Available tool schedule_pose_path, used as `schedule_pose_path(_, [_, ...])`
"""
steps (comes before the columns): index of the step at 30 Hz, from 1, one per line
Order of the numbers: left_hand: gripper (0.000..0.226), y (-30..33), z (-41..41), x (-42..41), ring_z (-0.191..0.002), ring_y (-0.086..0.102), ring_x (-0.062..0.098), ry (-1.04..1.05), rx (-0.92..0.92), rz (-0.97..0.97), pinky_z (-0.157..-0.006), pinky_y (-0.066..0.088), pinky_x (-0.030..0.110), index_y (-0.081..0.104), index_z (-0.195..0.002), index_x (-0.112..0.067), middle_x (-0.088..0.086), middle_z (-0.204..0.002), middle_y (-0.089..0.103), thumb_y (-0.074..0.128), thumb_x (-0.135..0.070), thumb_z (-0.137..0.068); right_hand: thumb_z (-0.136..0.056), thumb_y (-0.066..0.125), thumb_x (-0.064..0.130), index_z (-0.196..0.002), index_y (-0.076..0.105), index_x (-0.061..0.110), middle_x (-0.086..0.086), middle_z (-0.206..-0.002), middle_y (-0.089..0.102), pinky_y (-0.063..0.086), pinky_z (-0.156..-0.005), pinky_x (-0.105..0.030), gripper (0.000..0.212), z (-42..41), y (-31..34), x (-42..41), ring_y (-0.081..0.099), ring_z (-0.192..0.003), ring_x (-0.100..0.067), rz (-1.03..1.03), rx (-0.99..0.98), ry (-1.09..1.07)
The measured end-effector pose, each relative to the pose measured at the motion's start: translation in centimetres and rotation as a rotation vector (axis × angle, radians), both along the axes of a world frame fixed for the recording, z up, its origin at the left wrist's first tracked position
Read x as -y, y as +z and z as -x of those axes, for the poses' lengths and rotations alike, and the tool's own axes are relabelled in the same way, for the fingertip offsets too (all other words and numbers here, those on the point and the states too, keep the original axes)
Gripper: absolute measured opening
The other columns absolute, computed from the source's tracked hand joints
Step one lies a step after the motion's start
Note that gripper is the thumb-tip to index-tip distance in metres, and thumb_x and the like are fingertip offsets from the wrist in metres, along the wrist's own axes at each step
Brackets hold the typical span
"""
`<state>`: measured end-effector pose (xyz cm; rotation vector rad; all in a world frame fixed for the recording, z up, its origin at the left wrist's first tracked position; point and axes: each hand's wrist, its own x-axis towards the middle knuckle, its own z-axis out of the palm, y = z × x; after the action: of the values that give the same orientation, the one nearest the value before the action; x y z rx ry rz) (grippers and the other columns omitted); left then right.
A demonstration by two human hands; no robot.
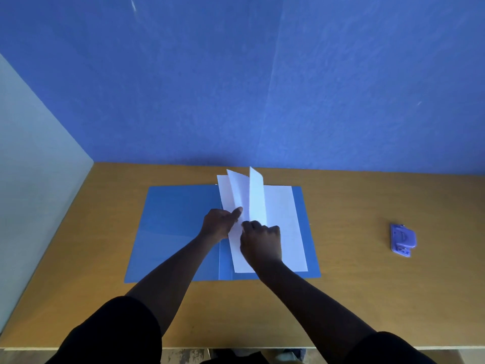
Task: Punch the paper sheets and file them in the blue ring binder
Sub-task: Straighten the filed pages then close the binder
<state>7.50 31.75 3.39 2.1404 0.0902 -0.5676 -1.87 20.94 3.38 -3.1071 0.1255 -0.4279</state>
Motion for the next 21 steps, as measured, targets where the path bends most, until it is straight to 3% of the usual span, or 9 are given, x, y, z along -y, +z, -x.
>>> schedule_pose_path(5, [0.027, -0.1, 0.0, 0.1, -0.081, 0.071, 0.029, 0.04, -0.038, 0.021, -0.072, 0.062, 0.043, 0.073, -0.083, 0.004, 0.015, -0.087, 0.072, 0.074, -0.023, -0.077, -0.071, 0.07, 0.01, -0.079, 0.068, 0.014, 0.0, -0.056, 0.057, 0.035, -0.052, -0.028, 0.009, 0.2, -0.5, -1.1, 0.049, -0.038, -0.019, 0.061, 0.028, 0.144])
schedule_pose_path(7, [0.024, -0.2, 0.0, -0.2, -0.079, 0.071, 0.03, 0.065, -0.053, 0.014, -0.068, 0.062, 0.039, 0.072, -0.082, 0.003, 0.015, -0.083, 0.071, 0.074, -0.019, -0.075, -0.078, 0.068, 0.021, -0.078, 0.068, 0.016, 0.001, -0.058, 0.06, 0.038, -0.054, -0.029, 0.005, 0.3, -0.7, -1.2, 0.052, -0.04, -0.02, 0.031, 0.042, 0.183])
schedule_pose_path(9, [0.025, -0.4, -0.1, -0.3, -0.075, 0.069, 0.028, 0.051, -0.035, -0.034, -0.067, 0.059, 0.036, 0.071, -0.081, 0.001, 0.011, -0.078, 0.069, 0.072, -0.023, -0.077, -0.091, 0.053, 0.038, -0.088, 0.07, 0.017, 0.002, -0.066, 0.067, 0.044, -0.058, -0.03, 0.027, 0.5, -0.6, -0.8, 0.061, -0.049, -0.02, -0.057, 0.025, 0.157])
schedule_pose_path(12, [0.027, -0.7, -0.2, -0.9, -0.072, 0.068, 0.025, 0.052, -0.009, -0.065, -0.069, 0.059, 0.038, 0.07, -0.081, 0.001, 0.011, -0.078, 0.07, 0.071, -0.026, -0.08, -0.097, 0.037, 0.047, -0.1, 0.068, 0.019, 0.001, -0.081, 0.073, 0.049, -0.067, -0.032, 0.042, 0.6, -0.1, 0.9, 0.069, -0.066, -0.019, -0.254, 0.003, 0.018])
schedule_pose_path(14, [0.029, -0.9, -0.2, -1.3, -0.066, 0.067, 0.024, 0.053, 0.001, -0.062, -0.062, 0.056, 0.034, 0.07, -0.08, 0.003, 0.011, -0.075, 0.07, 0.071, -0.025, -0.08, -0.098, 0.031, 0.048, -0.108, 0.063, 0.019, -0.001, -0.095, 0.073, 0.05, -0.075, -0.036, 0.044, 0.4, -0.4, 2.6, 0.069, -0.083, -0.022, -0.369, -0.079, -0.138])
schedule_pose_path(18, [0.029, -1.0, -0.3, -2.1, -0.058, 0.059, 0.02, 0.062, 0.019, -0.099, -0.054, 0.043, 0.025, 0.065, -0.073, 0.003, 0.006, -0.063, 0.061, 0.072, -0.024, -0.079, -0.097, 0.036, 0.042, -0.125, 0.053, 0.014, -0.009, -0.121, 0.065, 0.048, -0.092, -0.043, 0.042, 0.4, -2.2, 6.9, 0.06, -0.111, -0.03, -0.584, -0.237, -0.467])
schedule_pose_path(21, [0.032, -1.3, -0.3, -2.7, -0.054, 0.05, 0.017, 0.069, 0.052, -0.138, -0.05, 0.036, 0.024, 0.051, -0.06, -0.005, 0.003, -0.056, 0.051, 0.072, -0.022, -0.078, -0.094, 0.044, 0.033, -0.132, 0.048, 0.011, -0.015, -0.13, 0.058, 0.046, -0.098, -0.046, 0.044, 1.2, -3.5, 9.3, 0.054, -0.119, -0.035, -0.704, -0.317, -0.616])
